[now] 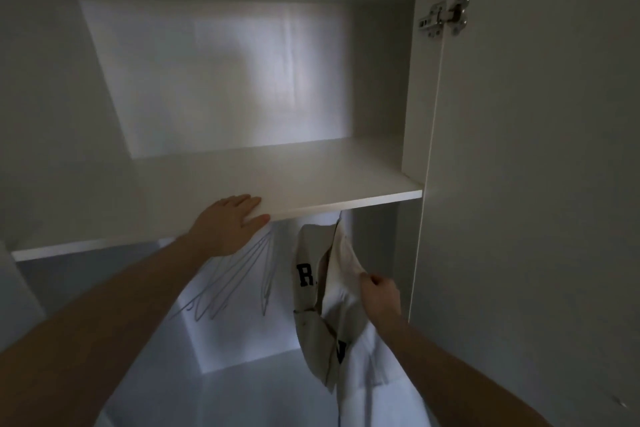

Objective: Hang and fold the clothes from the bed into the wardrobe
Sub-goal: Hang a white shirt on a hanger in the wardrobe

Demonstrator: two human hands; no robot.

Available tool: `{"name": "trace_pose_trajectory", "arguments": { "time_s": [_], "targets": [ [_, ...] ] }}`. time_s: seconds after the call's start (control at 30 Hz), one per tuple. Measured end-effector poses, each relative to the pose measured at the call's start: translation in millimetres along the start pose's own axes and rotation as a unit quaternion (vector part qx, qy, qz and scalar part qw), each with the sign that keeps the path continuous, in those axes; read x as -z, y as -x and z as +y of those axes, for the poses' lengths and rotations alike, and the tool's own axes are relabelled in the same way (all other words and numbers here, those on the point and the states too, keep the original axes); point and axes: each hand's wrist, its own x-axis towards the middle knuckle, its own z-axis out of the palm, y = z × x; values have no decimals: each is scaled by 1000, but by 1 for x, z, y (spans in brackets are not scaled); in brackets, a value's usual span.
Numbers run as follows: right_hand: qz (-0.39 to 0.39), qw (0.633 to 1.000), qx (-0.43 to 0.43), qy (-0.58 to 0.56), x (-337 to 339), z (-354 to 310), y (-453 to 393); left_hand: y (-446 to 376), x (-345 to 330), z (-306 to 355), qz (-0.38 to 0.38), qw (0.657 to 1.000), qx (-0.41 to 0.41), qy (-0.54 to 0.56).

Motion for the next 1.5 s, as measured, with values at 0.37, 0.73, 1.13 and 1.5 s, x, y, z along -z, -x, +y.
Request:
{"name": "trace_pose_trajectory", "arguments": {
  "time_s": [0.37,0.73,1.13,1.5],
  "targets": [
    [24,1000,-2,-13,-39,-30,-63,-9,-8,-8,4,1000,3,-15],
    [24,1000,-10,9,-55,-55,-122,-6,-10,-8,36,999,-10,-31],
    [35,994,-75,67,-72,-27,-151,-7,-13,-9,65,997,-7,-46],
    [-73,958,-14,276,-61,-17,-152,-4,-12,-7,63,997,-2,-43]
  ]
}}
